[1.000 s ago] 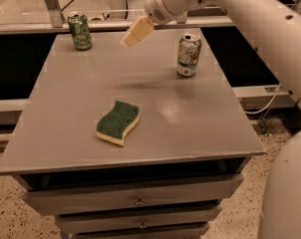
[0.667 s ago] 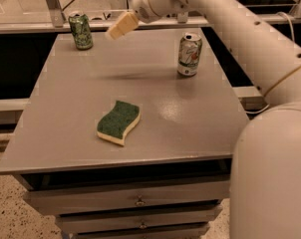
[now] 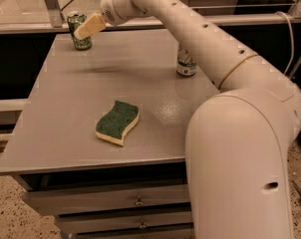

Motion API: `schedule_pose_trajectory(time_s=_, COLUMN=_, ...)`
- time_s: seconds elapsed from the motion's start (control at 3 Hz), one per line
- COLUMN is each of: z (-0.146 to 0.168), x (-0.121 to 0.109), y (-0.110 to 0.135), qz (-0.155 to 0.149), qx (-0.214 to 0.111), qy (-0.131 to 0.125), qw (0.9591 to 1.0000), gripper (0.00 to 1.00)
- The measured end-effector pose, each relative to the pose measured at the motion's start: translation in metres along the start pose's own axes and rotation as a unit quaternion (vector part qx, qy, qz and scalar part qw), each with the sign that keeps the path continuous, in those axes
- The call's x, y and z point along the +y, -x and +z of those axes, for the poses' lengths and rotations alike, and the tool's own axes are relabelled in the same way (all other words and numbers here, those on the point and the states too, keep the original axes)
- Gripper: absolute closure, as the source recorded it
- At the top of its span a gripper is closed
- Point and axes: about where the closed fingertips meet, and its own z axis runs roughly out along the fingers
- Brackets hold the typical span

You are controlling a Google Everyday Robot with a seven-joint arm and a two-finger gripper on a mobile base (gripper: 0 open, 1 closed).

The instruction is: Knock green can over

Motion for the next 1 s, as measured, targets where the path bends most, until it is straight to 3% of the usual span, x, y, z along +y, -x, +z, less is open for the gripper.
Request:
schedule_pose_trajectory(time_s=0.33, z=0.034, x=0.010, y=0.001, qz=0.013, qx=-0.009, qy=-0.006, qw=0.9998, gripper=0.00)
schedule_pose_trajectory(time_s=1.0, z=0.077, x=0.005, y=-0.009, qz=0.054, qx=-0.036, qy=-0.025, qw=0.9976, gripper=0.00)
